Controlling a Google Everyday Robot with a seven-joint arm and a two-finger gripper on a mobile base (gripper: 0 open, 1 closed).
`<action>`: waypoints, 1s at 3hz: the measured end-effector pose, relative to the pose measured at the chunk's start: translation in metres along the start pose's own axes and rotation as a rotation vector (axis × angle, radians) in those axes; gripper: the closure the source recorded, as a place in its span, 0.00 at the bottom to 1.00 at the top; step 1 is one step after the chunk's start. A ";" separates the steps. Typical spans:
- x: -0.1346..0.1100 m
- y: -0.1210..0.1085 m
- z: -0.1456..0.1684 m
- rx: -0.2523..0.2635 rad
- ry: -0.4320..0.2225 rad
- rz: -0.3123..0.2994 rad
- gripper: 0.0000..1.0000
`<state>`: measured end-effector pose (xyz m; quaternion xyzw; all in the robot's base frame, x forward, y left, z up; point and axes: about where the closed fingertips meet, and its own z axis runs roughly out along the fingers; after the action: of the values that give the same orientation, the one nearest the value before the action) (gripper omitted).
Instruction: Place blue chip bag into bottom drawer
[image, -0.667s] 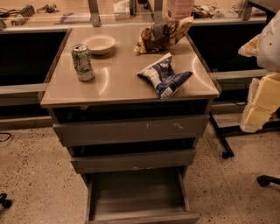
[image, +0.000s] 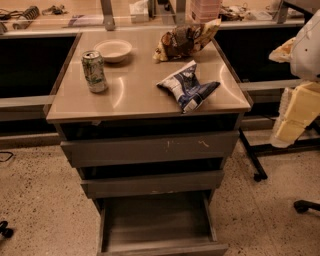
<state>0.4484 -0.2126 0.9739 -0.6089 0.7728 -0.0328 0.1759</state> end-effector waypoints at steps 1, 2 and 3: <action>-0.019 -0.026 0.027 0.015 -0.086 -0.036 0.00; -0.059 -0.063 0.064 0.028 -0.210 -0.087 0.00; -0.099 -0.093 0.100 0.027 -0.329 -0.144 0.00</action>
Offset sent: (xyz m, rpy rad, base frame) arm 0.1572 0.0909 -0.0474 0.2867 -0.1613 0.2207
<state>0.5859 -0.1253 0.9276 -0.6573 0.6876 0.0443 0.3054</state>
